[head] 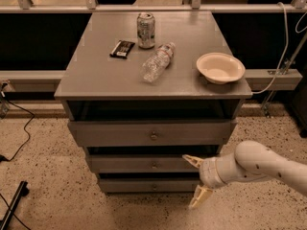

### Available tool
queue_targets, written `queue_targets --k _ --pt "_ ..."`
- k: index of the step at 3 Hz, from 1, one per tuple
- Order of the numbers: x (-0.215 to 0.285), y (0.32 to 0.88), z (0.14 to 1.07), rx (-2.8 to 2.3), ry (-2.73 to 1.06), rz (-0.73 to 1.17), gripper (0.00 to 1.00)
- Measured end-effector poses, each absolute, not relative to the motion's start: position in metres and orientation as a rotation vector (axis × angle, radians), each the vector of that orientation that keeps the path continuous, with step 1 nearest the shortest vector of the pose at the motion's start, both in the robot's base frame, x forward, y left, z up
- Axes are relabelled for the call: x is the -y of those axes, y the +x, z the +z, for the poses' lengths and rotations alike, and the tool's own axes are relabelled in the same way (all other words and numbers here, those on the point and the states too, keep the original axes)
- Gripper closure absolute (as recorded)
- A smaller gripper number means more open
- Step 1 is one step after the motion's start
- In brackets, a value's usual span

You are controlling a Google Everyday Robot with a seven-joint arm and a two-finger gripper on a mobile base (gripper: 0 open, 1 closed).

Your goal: Open middle drawer

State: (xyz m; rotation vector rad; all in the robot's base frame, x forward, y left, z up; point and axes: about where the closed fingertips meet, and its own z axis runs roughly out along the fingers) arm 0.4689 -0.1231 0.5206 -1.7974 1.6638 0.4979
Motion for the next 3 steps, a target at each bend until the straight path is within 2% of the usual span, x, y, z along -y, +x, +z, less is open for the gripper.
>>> queue_targets --k 3 --pt "0.142 0.507 0.468 -1.674 -1.827 0.5 0.0"
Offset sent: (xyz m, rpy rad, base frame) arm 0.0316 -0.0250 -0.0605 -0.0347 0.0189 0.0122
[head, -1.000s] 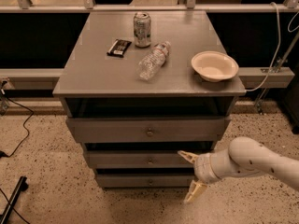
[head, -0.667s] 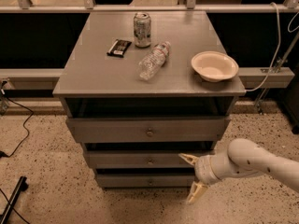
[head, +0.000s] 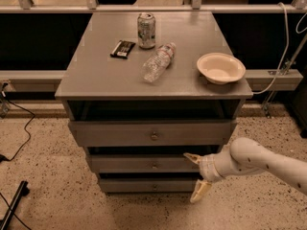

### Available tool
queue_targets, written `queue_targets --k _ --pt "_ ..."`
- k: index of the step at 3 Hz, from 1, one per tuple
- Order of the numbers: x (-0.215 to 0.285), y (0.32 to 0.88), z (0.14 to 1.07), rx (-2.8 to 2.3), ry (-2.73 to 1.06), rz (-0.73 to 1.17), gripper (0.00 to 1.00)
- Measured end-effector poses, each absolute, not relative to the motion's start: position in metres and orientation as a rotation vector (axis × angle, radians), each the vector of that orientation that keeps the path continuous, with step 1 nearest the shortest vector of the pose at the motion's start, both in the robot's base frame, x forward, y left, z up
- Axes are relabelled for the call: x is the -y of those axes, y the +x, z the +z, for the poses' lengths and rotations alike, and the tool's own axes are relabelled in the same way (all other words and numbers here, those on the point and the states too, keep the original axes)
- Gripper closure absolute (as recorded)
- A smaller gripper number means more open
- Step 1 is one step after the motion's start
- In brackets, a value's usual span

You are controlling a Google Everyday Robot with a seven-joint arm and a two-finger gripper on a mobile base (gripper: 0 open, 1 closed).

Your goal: Open middle drawer

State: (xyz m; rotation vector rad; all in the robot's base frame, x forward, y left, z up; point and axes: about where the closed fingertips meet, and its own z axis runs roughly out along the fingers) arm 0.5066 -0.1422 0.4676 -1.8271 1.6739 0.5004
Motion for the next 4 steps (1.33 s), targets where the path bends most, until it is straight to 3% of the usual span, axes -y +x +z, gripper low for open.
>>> queue_targets --k 2,4 --pt "0.156 0.555 0.448 -1.71 -1.814 0.469 0.0" --pt "0.159 0.566 0.426 -1.775 -1.82 0.412 0.0"
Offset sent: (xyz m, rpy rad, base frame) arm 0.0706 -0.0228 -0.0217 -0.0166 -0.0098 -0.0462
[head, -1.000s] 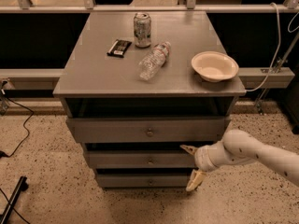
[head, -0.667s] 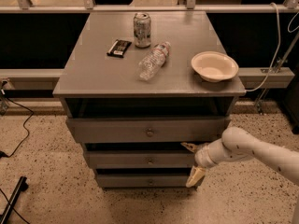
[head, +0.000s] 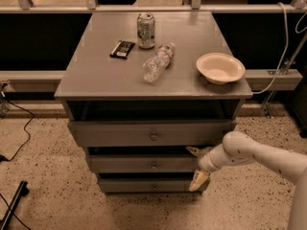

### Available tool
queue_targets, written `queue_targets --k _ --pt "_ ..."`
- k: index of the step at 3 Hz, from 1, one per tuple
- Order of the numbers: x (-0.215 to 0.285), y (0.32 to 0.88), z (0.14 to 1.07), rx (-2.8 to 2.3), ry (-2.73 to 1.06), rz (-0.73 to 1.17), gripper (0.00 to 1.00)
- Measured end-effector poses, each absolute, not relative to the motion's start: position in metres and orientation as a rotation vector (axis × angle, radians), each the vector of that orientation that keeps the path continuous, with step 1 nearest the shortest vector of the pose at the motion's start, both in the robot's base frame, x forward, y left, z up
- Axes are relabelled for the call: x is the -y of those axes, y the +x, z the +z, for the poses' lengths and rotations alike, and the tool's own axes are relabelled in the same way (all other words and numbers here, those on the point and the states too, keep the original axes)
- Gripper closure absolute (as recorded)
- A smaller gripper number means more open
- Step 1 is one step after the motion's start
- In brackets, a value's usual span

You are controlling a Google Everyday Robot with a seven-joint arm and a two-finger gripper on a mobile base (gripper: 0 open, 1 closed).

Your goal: Open middle drawer

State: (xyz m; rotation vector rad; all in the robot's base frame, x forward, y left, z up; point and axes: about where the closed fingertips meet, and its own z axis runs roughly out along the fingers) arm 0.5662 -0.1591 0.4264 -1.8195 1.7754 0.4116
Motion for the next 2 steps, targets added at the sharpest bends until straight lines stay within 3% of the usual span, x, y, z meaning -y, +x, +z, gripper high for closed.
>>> queue_targets --k 1,2 --pt "0.157 0.567 0.421 -1.792 -1.829 0.393 0.18" --pt "0.147 0.557 0.426 -1.782 -1.839 0.391 0.5"
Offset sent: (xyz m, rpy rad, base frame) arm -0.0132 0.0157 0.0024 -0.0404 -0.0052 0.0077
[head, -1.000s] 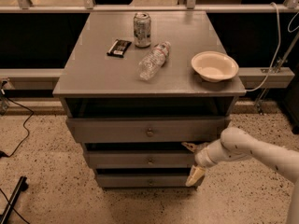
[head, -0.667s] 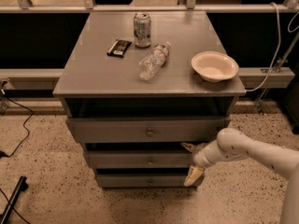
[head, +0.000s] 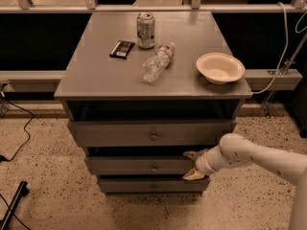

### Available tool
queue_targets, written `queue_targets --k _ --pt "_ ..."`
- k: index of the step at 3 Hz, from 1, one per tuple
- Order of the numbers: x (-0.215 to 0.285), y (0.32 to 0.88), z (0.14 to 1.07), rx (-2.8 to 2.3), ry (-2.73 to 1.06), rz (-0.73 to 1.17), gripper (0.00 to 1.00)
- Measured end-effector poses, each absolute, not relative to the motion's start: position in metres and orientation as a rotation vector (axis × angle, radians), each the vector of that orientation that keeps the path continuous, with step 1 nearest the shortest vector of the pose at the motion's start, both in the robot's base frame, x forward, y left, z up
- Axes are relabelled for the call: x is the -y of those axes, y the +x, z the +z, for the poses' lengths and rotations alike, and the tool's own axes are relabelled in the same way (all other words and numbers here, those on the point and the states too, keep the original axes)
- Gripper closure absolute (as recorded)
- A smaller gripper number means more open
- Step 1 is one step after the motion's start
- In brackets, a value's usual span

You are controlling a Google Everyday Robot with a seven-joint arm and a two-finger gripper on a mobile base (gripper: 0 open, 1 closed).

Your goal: Open middle drawer

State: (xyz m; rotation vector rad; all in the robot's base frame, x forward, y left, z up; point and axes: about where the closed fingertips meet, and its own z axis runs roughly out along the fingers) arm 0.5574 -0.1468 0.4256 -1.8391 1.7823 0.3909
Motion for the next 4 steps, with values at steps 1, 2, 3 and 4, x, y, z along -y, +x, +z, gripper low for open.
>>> queue_targets --k 1,2,3,4 --pt "0.135 0.548 0.438 -1.748 -1.814 0.406 0.72" --pt "0.119 0.528 0.462 -1.707 -1.785 0.424 0.82" --pt "0.106 0.502 0.489 -1.669 -1.753 0.444 0.78" --pt "0.097 0.484 0.516 -1.626 -1.748 0.441 0.62"
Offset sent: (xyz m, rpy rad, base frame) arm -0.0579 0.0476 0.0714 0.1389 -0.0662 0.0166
